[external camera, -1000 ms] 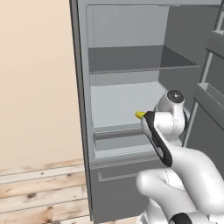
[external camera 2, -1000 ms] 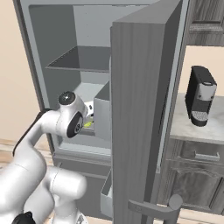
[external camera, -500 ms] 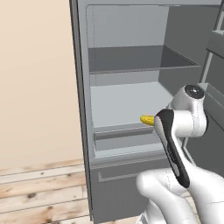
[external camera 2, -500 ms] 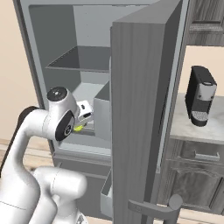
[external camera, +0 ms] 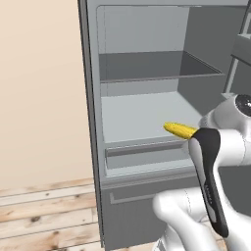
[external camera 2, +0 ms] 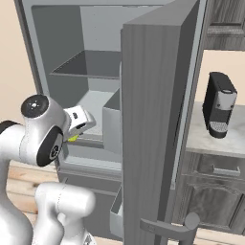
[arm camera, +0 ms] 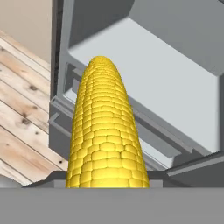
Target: Take the cheese, fish, and corn from the fridge and place them on the plate on the dining counter to create an appetizer plate.
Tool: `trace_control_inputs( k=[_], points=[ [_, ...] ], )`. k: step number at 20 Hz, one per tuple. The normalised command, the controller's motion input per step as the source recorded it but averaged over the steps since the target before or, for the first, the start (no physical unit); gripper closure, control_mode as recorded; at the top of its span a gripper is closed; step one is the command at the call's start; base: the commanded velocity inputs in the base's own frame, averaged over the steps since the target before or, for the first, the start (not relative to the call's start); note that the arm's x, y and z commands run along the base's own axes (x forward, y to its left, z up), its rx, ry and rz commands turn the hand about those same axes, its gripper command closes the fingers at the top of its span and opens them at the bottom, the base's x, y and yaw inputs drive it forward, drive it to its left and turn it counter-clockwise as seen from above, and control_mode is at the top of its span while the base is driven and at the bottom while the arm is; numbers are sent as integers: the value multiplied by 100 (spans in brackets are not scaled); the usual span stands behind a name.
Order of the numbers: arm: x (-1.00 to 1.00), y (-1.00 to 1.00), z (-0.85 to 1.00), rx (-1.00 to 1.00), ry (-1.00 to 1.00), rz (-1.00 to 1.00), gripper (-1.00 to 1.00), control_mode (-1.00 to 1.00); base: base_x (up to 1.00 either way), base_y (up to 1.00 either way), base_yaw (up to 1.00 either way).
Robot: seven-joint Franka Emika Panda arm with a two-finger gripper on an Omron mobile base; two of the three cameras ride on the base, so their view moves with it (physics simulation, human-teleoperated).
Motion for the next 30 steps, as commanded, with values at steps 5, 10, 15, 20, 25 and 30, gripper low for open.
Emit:
trace_control_inputs(
  k=[5, 10, 15, 20, 25, 30],
  points=[
    [-10, 19, 51, -2, 0, 1, 100, -100, 0, 0, 0],
    [0, 3, 0, 0, 0, 0, 100, 100, -1, 0, 0],
    [0, 0, 0, 0, 0, 0, 100, 100, -23, 44, 17],
    [0, 0, 0, 0, 0, 0, 100, 100, -49, 62, 32],
    [0, 0, 0, 0, 0, 0, 100, 100, -28, 67, 55],
    [0, 0, 0, 0, 0, 0, 100, 100, 10, 31, 84]
  ],
)
